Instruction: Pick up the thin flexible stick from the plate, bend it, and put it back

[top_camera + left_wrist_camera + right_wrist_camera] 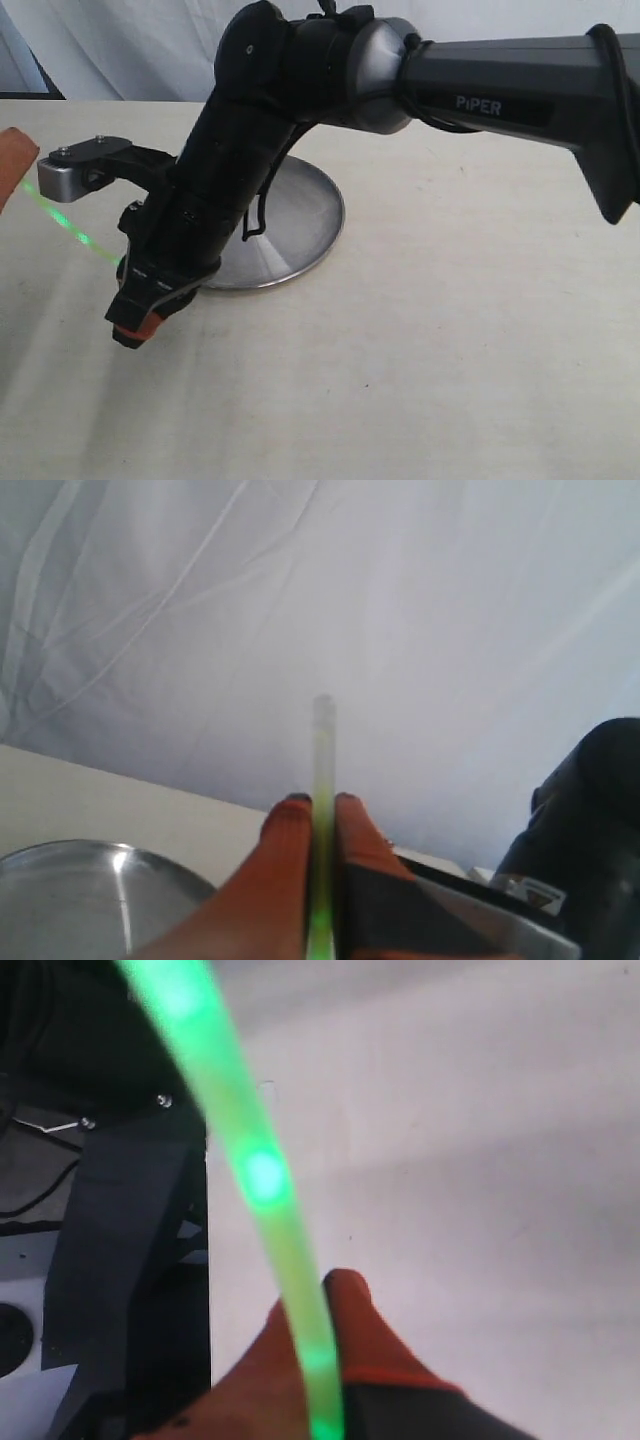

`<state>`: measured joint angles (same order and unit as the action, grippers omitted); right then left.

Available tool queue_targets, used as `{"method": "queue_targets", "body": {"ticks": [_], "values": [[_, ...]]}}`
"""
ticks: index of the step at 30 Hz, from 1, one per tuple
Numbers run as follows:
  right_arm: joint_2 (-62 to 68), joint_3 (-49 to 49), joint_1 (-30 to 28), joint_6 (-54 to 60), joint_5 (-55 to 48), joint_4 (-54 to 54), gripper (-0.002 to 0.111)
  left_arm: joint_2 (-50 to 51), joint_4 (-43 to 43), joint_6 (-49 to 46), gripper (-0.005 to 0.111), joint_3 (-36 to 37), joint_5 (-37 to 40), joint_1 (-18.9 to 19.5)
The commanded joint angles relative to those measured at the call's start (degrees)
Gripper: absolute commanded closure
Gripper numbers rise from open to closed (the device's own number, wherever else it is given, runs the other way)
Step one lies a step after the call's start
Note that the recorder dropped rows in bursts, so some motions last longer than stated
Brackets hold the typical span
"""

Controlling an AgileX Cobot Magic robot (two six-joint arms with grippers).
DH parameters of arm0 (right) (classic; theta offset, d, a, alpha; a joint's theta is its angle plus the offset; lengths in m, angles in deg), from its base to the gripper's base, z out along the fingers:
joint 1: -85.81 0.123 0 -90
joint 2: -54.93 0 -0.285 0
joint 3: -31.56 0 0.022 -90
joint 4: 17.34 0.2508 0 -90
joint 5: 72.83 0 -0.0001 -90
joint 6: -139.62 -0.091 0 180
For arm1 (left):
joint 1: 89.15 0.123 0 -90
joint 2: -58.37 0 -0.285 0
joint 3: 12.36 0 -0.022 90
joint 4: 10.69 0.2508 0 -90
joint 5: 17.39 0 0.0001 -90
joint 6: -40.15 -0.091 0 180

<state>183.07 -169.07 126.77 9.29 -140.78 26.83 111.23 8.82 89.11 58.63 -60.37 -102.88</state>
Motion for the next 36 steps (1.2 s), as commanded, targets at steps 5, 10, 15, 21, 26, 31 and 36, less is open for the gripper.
{"method": "queue_targets", "body": {"ticks": [5, 10, 15, 21, 26, 31, 36], "values": [[0.0, -0.2, -0.3, -1.7, -0.5, -0.2, 0.109, -0.1, 1.3, -4.2, 0.073, -0.1, 6.3, -0.1], [0.0, -0.2, -0.3, -1.8, -0.6, -0.3, 0.109, -0.1, 0.4, -4.0, 0.063, -0.1, 6.3, -0.1], [-0.5, -0.2, -0.5, -4.3, -0.5, -2.8, 0.109, -0.1, 0.4, -4.0, 0.063, -0.1, 7.5, -0.1], [-1.7, -0.2, -2.6, -7.9, -0.3, -6.6, 0.109, -0.1, 0.4, -4.0, 0.063, -0.1, 9.5, -0.1], [-1.8, -0.2, -6.2, -9.3, -0.4, -6.9, 0.109, -0.1, 0.4, -4.0, 0.063, -0.1, 9.5, -0.1], [-1.8, -0.2, -10.1, -10.0, 1.2, -8.7, 0.109, -0.1, 0.4, -4.0, 0.063, -0.1, 9.6, -0.1], [-1.3, -0.2, -11.7, -13.5, 5.7, -15.6, 0.109, -0.1, 0.4, -4.0, 0.063, -0.1, 9.7, -0.1]]}}
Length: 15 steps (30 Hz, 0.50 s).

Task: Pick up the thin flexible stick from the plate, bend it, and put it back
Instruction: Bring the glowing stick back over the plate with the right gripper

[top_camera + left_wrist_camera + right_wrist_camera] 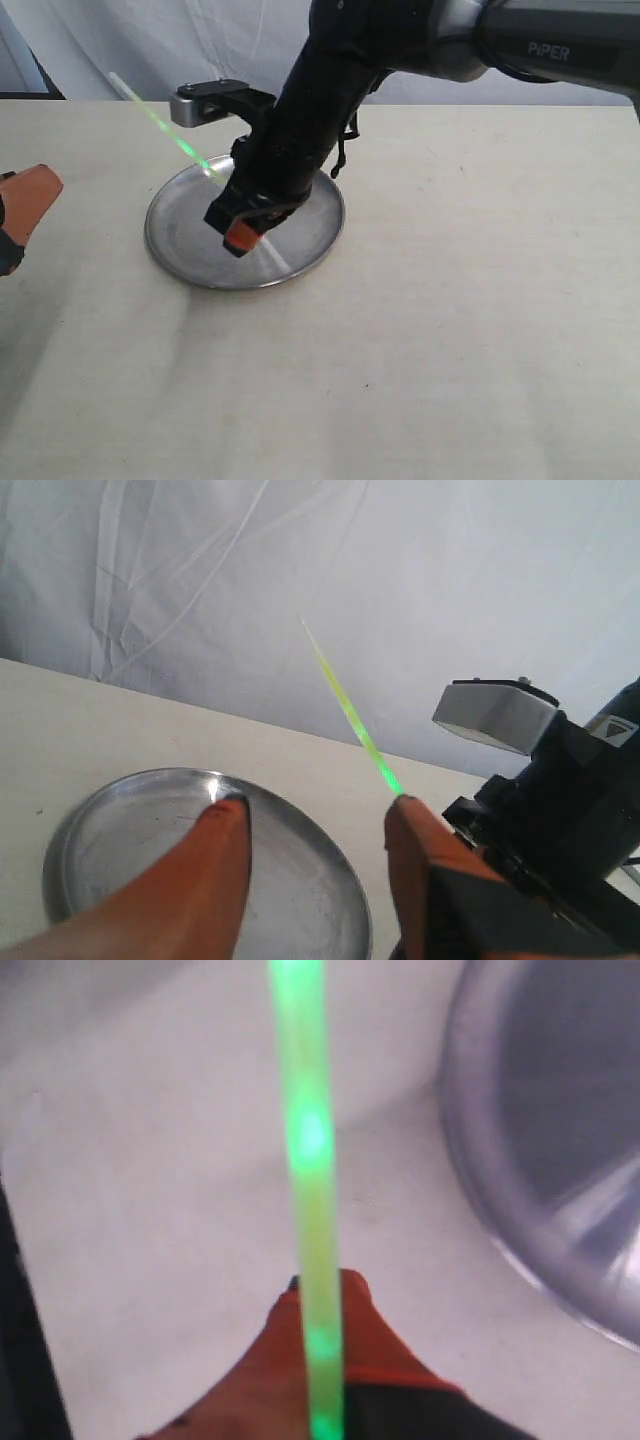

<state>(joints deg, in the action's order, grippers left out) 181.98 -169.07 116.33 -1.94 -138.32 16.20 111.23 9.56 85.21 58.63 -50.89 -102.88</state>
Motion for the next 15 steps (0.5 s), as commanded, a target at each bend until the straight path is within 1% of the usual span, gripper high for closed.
{"method": "queue_targets", "body": {"ticks": [1, 9, 15], "values": [[0.3, -0.2, -1.4, -3.0, 4.4, -6.3, 0.109, -0.1, -0.4, -0.1, 0.063, -0.1, 0.3, -0.1], [5.7, -0.2, -1.4, -3.9, 13.0, -7.7, 0.109, -0.1, -0.1, -0.1, 0.063, -0.1, 0.6, -0.1], [9.6, -0.2, -1.4, -6.1, 23.0, -8.0, 0.109, -0.1, -0.1, -0.1, 0.063, -0.1, 1.4, -0.1]]}}
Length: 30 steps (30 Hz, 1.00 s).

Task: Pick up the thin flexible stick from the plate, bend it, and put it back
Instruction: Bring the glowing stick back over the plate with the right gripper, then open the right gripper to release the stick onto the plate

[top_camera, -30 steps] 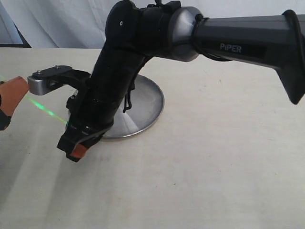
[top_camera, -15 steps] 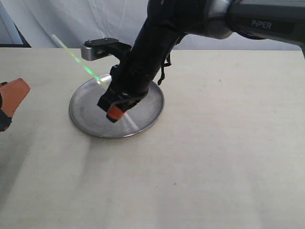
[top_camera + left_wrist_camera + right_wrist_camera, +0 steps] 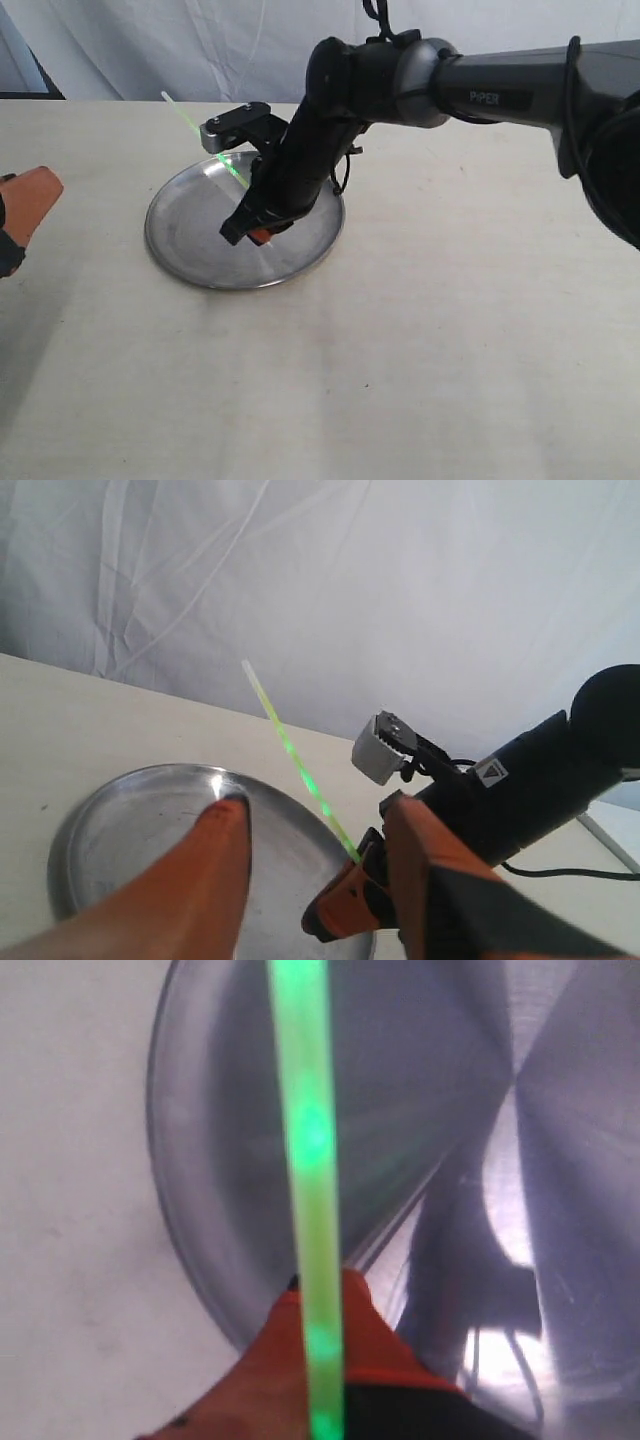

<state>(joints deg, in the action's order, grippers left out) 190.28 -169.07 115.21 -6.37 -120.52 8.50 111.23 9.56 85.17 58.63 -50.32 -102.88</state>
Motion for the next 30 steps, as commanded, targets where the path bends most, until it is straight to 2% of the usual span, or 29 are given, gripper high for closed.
{"method": "queue_targets", "body": {"ticks": [1, 3, 6, 11, 15, 17, 18, 20, 22, 24, 27, 29, 30], "values": [[1.8, -0.2, -0.2, -2.4, 6.5, -0.1, 0.109, -0.1, -0.1, -0.1, 0.063, -0.1, 1.3, -0.1], [2.6, -0.2, -0.2, -3.1, 7.2, -0.9, 0.109, -0.1, -0.1, -0.1, 0.063, -0.1, 2.2, -0.1], [3.4, -0.2, -0.2, -9.1, 6.3, -8.0, 0.109, -0.1, -0.1, -0.1, 0.063, -0.1, 2.5, -0.1], [4.2, -0.2, -0.2, -9.1, 6.2, -10.5, 0.109, -0.1, -0.3, -0.1, 0.063, -0.1, 2.5, -0.1], [4.2, -0.2, -0.2, -9.2, 6.7, -11.4, 0.08, -0.1, -0.3, -0.1, 0.063, -0.1, 2.5, -0.1], [4.2, -0.2, -0.2, -10.1, 7.8, -11.4, 0.057, -0.1, -0.3, -0.1, 0.063, -0.1, 2.5, -0.1], [4.2, -0.2, -0.2, -11.4, 8.5, -11.4, 0.049, -0.1, -0.3, -0.1, 0.063, -0.1, 2.5, -0.1], [3.9, -0.2, -0.2, -14.4, 8.9, -13.3, 0.051, -0.1, -0.3, -0.1, 0.063, -0.1, 2.5, -0.1], [3.2, -0.2, -0.2, -18.5, 8.6, -16.9, 0.059, -0.1, -0.3, -0.1, 0.063, -0.1, 2.5, -0.1], [2.0, -0.2, -0.2, -22.2, 7.7, -21.0, 0.07, -0.1, -0.3, -0.1, 0.064, -0.1, 2.5, -0.1], [-0.7, -0.2, -0.2, -27.4, 6.9, -27.4, 0.092, -0.1, -0.3, -0.1, 0.069, -0.1, 2.5, -0.1], [-3.2, -0.2, -0.2, -27.5, 6.2, -29.2, 0.106, -0.1, -0.3, -0.2, 0.078, -0.1, 2.5, -0.1], [-4.5, -0.2, -0.2, -27.9, 5.7, -29.8, 0.109, -0.1, -0.3, -0.2, 0.083, -0.1, 2.5, -0.1]]}}
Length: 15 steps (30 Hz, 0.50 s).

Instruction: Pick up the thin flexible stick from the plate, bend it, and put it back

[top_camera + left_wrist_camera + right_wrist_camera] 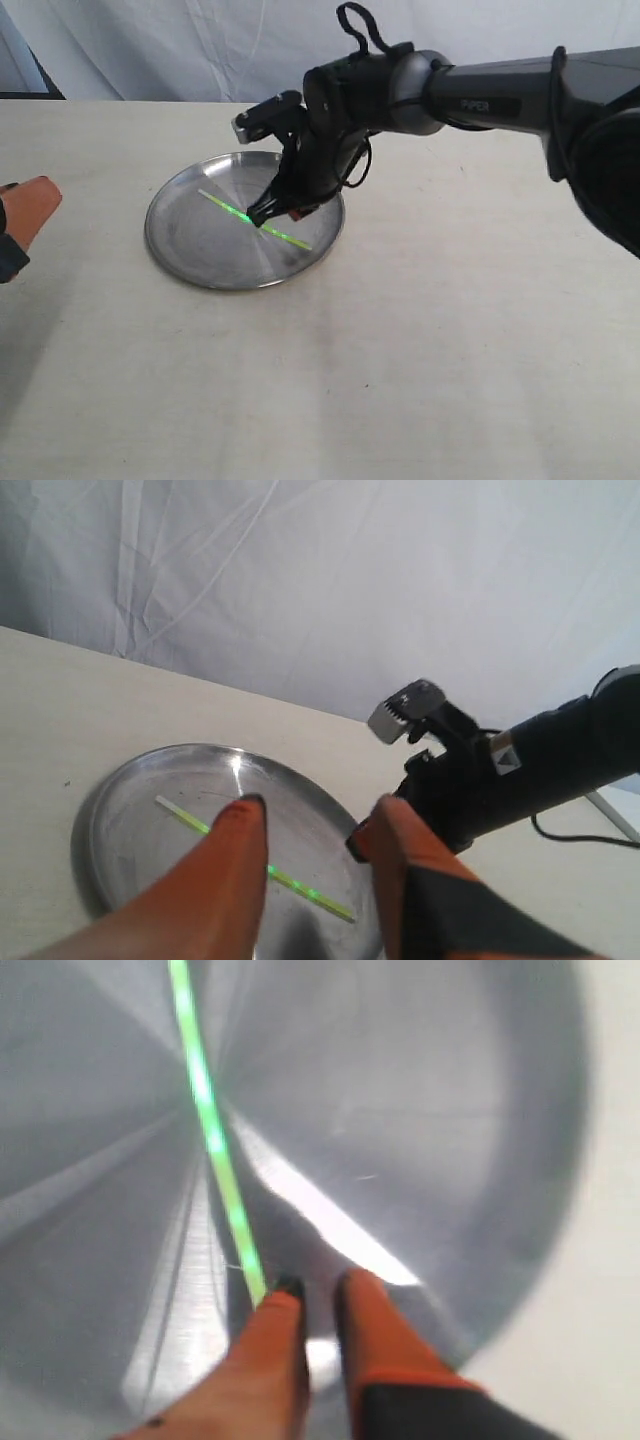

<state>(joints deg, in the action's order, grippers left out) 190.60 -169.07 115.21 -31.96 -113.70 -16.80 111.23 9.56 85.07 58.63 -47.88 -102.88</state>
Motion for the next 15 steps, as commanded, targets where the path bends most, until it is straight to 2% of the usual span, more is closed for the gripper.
{"method": "queue_targets", "body": {"ticks": [1, 4, 5, 9, 15], "values": [[-6.2, -0.2, -0.2, -3.2, -1.8, -5.3, 0.109, -0.1, -0.3, -0.5, 0.087, -0.1, -0.1, -0.1], [-10.0, -0.2, -0.2, -8.0, -4.1, -10.9, 0.109, -0.1, -4.1, -6.7, 0.105, -0.1, -0.3, -0.1], [-11.3, -0.2, -0.2, -10.1, -5.6, -13.8, 0.109, -0.1, -7.2, -10.8, 0.107, -0.1, -0.3, -0.1], [-16.1, 0.1, -0.2, -13.0, -12.4, -22.2, 0.109, -0.1, -21.4, -26.5, 0.107, -0.1, -0.7, -0.1], [-27.8, 9.4, -2.1, -14.6, -11.0, -23.4, 0.109, -0.1, -34.6, -42.0, 0.107, -0.1, 3.3, -0.1]]}}
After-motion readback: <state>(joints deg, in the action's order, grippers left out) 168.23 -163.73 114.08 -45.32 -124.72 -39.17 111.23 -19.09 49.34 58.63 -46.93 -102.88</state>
